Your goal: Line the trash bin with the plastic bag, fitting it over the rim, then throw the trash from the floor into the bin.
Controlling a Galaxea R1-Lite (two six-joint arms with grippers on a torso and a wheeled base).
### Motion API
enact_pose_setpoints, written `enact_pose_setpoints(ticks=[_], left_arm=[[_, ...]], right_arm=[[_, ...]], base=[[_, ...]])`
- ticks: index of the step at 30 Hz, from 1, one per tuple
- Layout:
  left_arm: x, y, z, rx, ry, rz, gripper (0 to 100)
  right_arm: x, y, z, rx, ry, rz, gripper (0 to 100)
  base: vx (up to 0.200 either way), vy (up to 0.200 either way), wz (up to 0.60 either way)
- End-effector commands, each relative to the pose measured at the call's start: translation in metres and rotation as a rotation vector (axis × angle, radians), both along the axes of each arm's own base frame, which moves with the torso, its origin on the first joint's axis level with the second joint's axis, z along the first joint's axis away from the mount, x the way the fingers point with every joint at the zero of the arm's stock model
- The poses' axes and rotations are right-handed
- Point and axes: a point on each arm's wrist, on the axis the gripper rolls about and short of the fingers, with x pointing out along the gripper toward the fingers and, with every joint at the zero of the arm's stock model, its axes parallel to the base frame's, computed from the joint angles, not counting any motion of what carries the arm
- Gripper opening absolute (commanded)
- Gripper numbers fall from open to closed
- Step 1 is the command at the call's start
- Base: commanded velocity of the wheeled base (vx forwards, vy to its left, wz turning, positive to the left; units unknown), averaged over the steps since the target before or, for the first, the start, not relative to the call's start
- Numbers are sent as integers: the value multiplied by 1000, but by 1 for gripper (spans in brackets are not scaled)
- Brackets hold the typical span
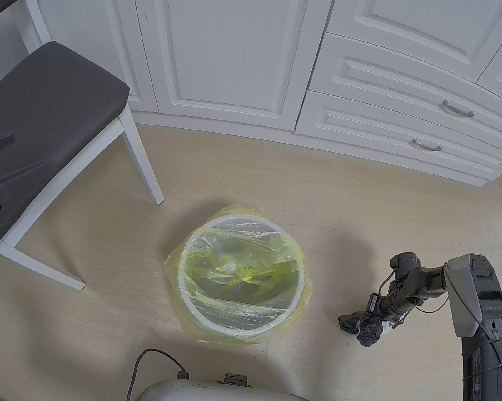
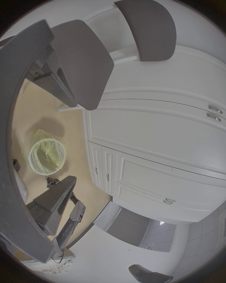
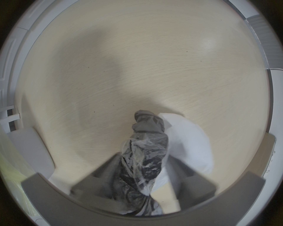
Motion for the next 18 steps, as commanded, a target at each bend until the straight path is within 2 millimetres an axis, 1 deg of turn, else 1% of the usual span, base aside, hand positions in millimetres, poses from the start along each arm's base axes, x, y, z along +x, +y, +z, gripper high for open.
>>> enact_pose_setpoints(ticks=[1, 10, 15, 16, 18], left_arm=[[2, -1, -1, 4, 7, 0, 100], [2, -1, -1, 4, 7, 2, 100], [2, -1, -1, 4, 7, 2, 100], [2, -1, -1, 3, 5, 3, 100], [2, -1, -1, 2, 4, 5, 100]], right_arm=[[0, 0, -1, 0, 0, 1, 0], [0, 0, 2, 1, -4, -2, 0], [-1, 0, 8, 9, -10, -12, 0], [-2, 0, 16, 11, -19, -12, 0], [-5, 1, 27, 16, -25, -10, 0]], base=[[0, 0, 0], [0, 0, 0], [0, 0, 0], [0, 0, 0], [0, 0, 0]])
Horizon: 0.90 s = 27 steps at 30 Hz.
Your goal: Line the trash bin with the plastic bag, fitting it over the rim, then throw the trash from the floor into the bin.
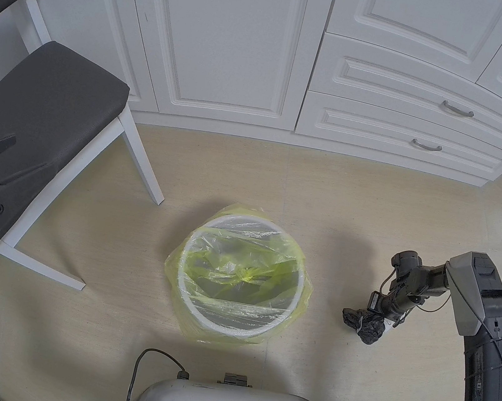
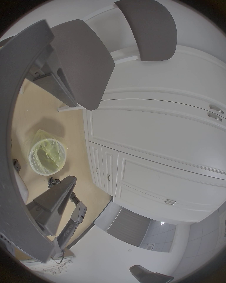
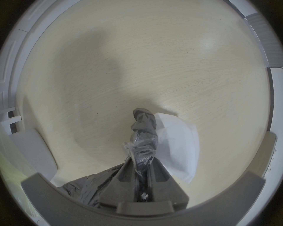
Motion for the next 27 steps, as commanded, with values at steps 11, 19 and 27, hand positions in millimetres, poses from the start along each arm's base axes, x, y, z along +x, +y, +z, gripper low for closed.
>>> enact_pose_setpoints(ticks=[11, 19, 27], left_arm=[[0, 1, 2, -5, -7, 22, 100], [0, 1, 2, -5, -10, 48, 100], [-3, 3, 4, -5, -22, 48, 100]], right_arm=[[-28, 29, 76, 19, -128, 82, 0], [-55, 53, 110, 7, -276, 167, 0], [-86, 56, 151, -39, -402, 245, 0]], base=[[0, 0, 0], [0, 0, 0], [0, 0, 0]])
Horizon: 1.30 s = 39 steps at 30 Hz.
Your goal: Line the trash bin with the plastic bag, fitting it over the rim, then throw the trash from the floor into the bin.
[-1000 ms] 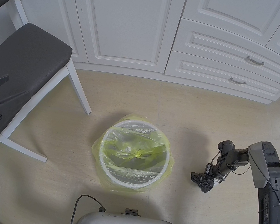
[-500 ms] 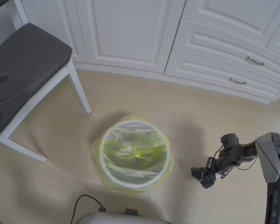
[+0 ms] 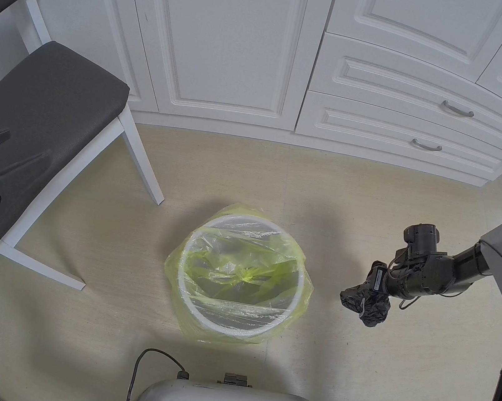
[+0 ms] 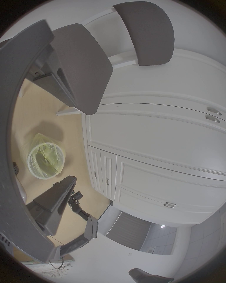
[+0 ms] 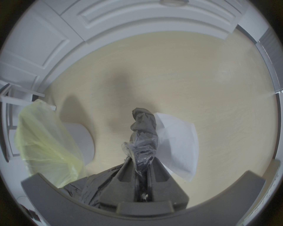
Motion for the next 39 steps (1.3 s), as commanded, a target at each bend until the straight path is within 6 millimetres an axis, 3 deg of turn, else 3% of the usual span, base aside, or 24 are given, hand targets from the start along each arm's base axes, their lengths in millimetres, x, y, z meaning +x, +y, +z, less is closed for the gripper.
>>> enact_pose_setpoints(ticks=[1, 7, 12, 18, 22, 25, 30, 36, 39], left_arm=[[-2, 1, 1, -1, -10, 2, 100], [-2, 1, 1, -1, -11, 7, 100], [4, 5, -1, 40, -8, 85, 100], [7, 6, -5, 103, -3, 142, 100], [12, 5, -9, 121, 17, 150, 100], [14, 5, -17, 190, 27, 159, 100], [13, 18, -26, 308, 6, 262, 100], [9, 21, -22, 286, -52, 290, 100], [7, 21, -25, 277, -85, 283, 100]], right_arm=[[-26, 7, 47, -13, -118, 41, 0], [-48, 17, 70, -17, -205, 78, 0], [-97, 23, 105, -90, -393, 129, 0], [-143, 28, 124, -135, -599, 133, 0], [-169, 21, 122, -157, -666, 70, 0], [-172, 15, 117, -150, -672, 22, 0], [-187, 3, 91, 12, -610, -174, 0], [-208, -21, 88, 23, -616, -320, 0], [-230, -34, 101, 18, -682, -399, 0]], base=[[0, 0, 0], [0, 0, 0], [0, 0, 0], [0, 0, 0], [0, 0, 0], [0, 0, 0], [0, 0, 0], [0, 0, 0], [0, 0, 0]])
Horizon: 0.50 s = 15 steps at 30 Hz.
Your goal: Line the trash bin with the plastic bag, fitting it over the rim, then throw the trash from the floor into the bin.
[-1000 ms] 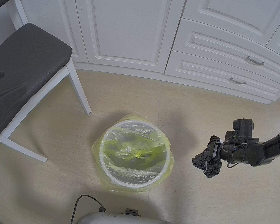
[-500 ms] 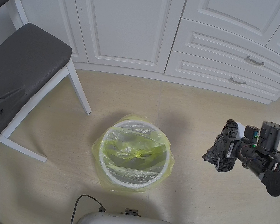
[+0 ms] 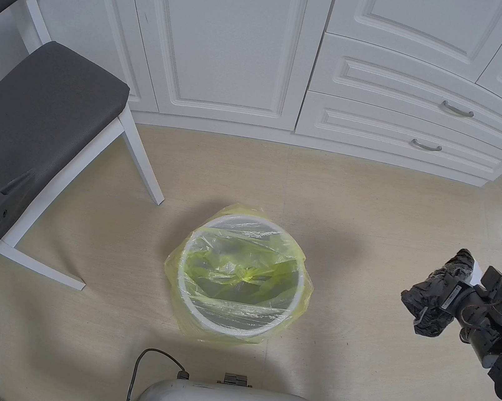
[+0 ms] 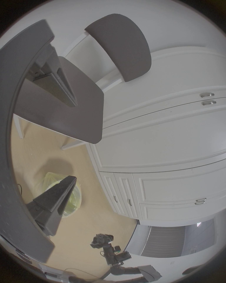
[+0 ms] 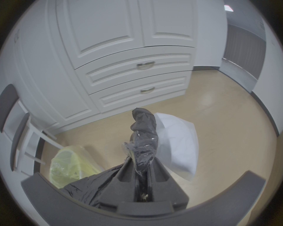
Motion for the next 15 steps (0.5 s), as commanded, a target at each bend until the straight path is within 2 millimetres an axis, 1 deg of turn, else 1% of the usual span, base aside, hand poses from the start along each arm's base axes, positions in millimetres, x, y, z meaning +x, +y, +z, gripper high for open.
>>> enact_pose_setpoints(ticks=[1, 5, 6, 7, 11, 15], left_arm=[[-6, 3, -6, 2, -49, 4, 100], [-10, 4, -2, 14, -146, 12, 100], [-11, 4, -1, 10, -156, 14, 100], [-11, 4, 1, -1, -181, 14, 100], [-11, 4, 4, -49, -195, 4, 100], [-8, 3, 6, -71, -193, -4, 100]], right_arm=[[-37, -22, 18, 25, -97, -120, 0], [-61, -26, 33, 31, -180, -143, 0], [-63, -26, 35, 31, -189, -146, 0], [-69, -27, 42, 31, -222, -158, 0], [-74, -25, 49, -9, -245, -179, 0], [-78, -20, 49, -24, -252, -199, 0]], base=[[0, 0, 0], [0, 0, 0], [0, 0, 0], [0, 0, 0], [0, 0, 0], [0, 0, 0]])
